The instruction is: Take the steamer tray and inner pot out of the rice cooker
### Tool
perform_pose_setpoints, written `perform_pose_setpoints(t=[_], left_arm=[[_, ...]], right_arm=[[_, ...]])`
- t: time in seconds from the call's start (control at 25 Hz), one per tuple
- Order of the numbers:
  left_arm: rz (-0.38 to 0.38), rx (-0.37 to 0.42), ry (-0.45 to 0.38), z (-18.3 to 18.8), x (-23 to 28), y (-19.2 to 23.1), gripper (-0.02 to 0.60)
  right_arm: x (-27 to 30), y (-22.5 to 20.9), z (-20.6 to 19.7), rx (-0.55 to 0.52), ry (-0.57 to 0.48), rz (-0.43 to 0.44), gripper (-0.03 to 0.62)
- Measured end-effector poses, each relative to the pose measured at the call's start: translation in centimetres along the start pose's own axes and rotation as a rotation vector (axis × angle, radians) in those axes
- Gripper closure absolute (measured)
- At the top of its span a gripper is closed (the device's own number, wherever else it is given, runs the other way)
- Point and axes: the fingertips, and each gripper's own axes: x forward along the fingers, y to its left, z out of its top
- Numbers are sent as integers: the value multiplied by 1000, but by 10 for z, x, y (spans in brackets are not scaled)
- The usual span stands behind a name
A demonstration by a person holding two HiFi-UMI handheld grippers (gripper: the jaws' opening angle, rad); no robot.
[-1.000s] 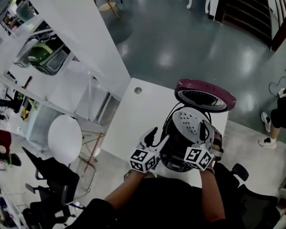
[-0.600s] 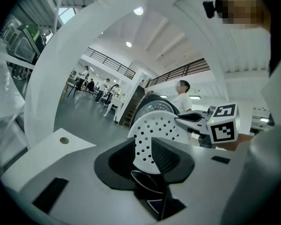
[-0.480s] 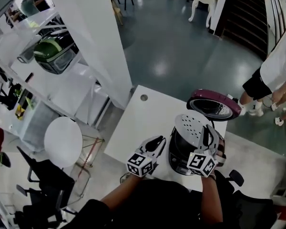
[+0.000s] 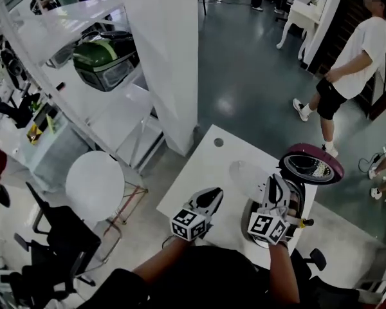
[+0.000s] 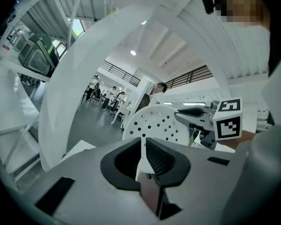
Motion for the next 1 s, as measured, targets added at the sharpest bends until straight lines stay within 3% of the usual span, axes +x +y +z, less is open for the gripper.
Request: perform_pose_setpoints(t=[0.32, 0.48, 1.0], left_arm=[[97, -51, -58, 19, -70, 71, 558], [108, -87, -83, 22, -97, 95, 560], [262, -133, -39, 5, -186, 171, 561]], right_arm=[[46, 83, 77, -26, -72, 145, 576], [65, 130, 95, -12, -74, 226, 576], [105, 266, 59, 90, 77, 478, 576]])
